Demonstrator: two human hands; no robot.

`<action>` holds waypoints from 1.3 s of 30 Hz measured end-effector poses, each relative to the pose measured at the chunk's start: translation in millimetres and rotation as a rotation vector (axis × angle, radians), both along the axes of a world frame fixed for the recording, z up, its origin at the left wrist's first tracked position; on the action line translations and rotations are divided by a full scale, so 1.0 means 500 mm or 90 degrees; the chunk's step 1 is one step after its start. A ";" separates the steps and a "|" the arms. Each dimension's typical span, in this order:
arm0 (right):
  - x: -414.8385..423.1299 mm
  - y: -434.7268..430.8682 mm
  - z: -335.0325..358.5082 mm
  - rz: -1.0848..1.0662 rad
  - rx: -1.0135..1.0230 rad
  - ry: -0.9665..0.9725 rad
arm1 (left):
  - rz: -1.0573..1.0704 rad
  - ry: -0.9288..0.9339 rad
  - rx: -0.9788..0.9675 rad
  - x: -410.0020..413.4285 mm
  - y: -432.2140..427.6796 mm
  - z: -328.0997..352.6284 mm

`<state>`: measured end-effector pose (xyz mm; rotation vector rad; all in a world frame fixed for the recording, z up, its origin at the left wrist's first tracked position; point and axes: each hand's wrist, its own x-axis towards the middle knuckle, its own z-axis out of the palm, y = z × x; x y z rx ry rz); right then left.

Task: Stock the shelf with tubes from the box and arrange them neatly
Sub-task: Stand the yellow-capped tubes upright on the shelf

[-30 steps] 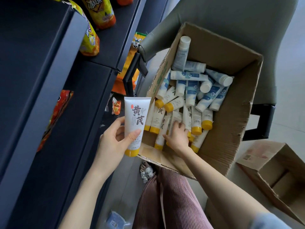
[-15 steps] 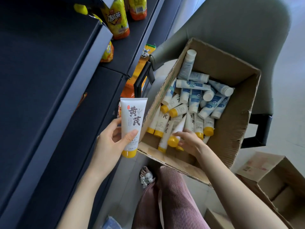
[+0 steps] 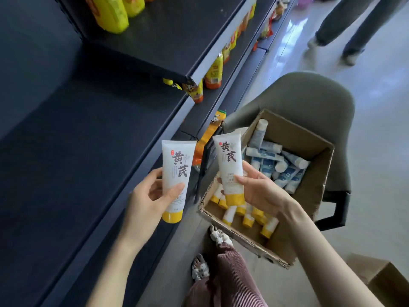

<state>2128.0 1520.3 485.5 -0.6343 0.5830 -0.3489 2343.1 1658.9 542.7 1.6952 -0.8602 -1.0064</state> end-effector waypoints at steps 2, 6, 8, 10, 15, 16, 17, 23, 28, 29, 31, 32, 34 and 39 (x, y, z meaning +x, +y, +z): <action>0.015 0.004 0.047 0.031 -0.045 -0.012 | 0.016 -0.013 -0.030 0.008 0.020 0.038; 0.050 0.019 0.136 0.089 -0.118 -0.040 | 0.039 -0.061 -0.077 0.031 0.069 0.114; 0.071 0.033 0.179 0.091 -0.143 -0.048 | 0.055 -0.075 -0.101 0.041 0.097 0.152; 0.100 0.048 0.229 0.092 -0.196 -0.050 | 0.075 -0.095 -0.131 0.053 0.129 0.195; 0.157 0.077 0.331 0.121 -0.294 -0.051 | 0.135 -0.145 -0.180 0.063 0.191 0.279; 0.167 0.081 0.352 0.127 -0.309 -0.051 | 0.148 -0.159 -0.189 0.062 0.204 0.296; 0.176 0.086 0.372 0.137 -0.326 -0.053 | 0.158 -0.172 -0.197 0.060 0.217 0.312; 0.207 0.113 0.485 0.224 -0.452 -0.088 | 0.242 -0.216 -0.237 0.022 0.280 0.388; 0.216 0.131 0.549 0.261 -0.508 -0.135 | 0.344 -0.242 -0.297 -0.031 0.325 0.441; 0.218 0.136 0.561 0.271 -0.516 -0.145 | 0.363 -0.246 -0.306 -0.040 0.338 0.451; 0.226 0.151 0.584 0.290 -0.532 -0.168 | 0.402 -0.262 -0.321 -0.055 0.370 0.471; 0.232 0.161 0.594 0.300 -0.536 -0.182 | 0.425 -0.273 -0.327 -0.062 0.388 0.481; 0.247 0.185 0.615 0.321 -0.536 -0.211 | 0.468 -0.297 -0.338 -0.071 0.426 0.500; 0.294 0.275 0.664 0.369 -0.540 -0.290 | 0.550 -0.346 -0.357 -0.073 0.535 0.541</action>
